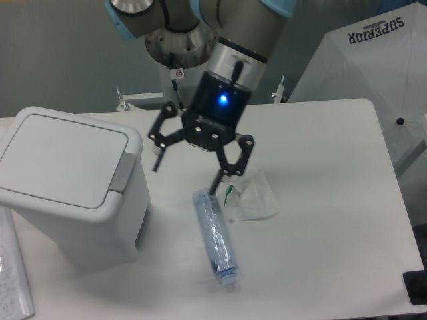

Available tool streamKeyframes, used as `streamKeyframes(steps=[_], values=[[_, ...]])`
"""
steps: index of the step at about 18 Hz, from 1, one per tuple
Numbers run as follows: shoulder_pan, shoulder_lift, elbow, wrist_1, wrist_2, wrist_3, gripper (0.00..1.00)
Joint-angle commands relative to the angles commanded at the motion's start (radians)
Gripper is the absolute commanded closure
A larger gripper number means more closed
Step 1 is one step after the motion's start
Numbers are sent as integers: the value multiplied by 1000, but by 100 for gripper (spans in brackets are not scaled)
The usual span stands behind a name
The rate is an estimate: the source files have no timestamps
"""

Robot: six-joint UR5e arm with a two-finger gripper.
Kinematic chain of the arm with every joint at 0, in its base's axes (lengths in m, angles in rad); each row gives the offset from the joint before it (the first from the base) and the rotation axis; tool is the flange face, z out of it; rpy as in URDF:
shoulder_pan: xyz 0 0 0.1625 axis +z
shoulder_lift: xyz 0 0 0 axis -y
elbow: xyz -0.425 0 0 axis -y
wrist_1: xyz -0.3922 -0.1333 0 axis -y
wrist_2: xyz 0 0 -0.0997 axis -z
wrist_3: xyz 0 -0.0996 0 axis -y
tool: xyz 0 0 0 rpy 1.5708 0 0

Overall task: Open the trash can
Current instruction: 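Move the open gripper over toward the white trash can lid, then lower the gripper finger onto the trash can lid's edge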

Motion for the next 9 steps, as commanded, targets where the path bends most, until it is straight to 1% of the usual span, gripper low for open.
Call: streamKeyframes(steps=[1, 3, 5, 9], values=[[-8, 0, -9, 2, 0, 5, 0], [-17, 11, -49, 6, 5, 12, 0], [-18, 17, -86, 23, 5, 14, 0], [-18, 25, -123, 31, 9, 15, 0]])
